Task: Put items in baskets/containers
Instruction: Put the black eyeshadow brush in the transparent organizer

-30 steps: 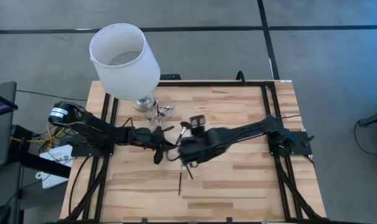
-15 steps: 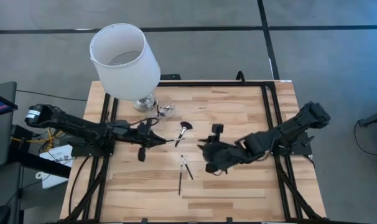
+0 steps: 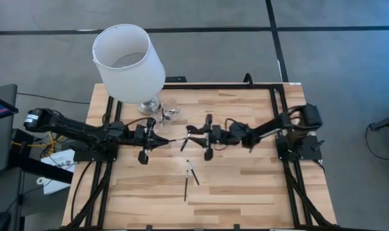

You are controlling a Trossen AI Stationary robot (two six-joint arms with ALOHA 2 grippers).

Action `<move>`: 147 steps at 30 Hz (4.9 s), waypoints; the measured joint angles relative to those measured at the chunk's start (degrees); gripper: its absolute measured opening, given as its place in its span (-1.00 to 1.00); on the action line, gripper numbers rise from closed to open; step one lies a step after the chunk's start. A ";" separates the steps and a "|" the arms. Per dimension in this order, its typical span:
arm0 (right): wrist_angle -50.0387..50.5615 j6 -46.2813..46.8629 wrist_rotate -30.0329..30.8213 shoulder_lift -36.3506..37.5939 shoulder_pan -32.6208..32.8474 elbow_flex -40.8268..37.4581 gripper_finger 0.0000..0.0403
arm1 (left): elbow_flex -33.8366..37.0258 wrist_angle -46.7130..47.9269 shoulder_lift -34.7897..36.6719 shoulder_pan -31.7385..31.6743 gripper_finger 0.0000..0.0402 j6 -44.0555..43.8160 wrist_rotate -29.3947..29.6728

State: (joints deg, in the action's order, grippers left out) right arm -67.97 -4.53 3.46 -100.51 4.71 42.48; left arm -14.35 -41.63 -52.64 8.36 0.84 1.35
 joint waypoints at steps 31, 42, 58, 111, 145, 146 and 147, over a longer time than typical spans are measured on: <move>-0.01 1.10 -14.59 -10.34 -3.00 13.10 -0.94 | 0.10 -0.64 -3.50 -0.04 -0.93 4.53 3.33; 2.60 5.13 -8.51 -9.22 -2.50 13.10 -0.96 | 0.11 -0.79 -3.46 -0.01 -0.68 2.11 6.50; 33.25 2.04 23.43 5.80 -5.53 14.60 -0.96 | 0.07 -0.11 -1.11 -0.04 -0.54 3.21 16.70; 54.25 -7.52 14.63 -33.87 -6.82 58.45 -0.71 | 0.09 -1.72 7.62 6.19 -0.97 6.39 15.78; 120.59 49.26 31.35 -13.32 20.67 50.89 -0.32 | 0.11 -0.35 7.58 6.16 -0.97 6.27 15.80; 119.60 50.69 29.91 -14.97 21.24 50.89 -0.32 | 0.11 -0.35 7.58 6.10 -0.97 6.28 15.80; 118.66 52.06 28.21 -16.42 21.57 50.89 -0.32 | 0.11 -0.40 7.58 6.06 -0.97 6.30 15.80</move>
State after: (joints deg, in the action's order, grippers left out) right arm 50.69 47.53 31.67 -116.93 26.29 93.36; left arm -14.24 -42.03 -45.06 14.42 7.14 17.15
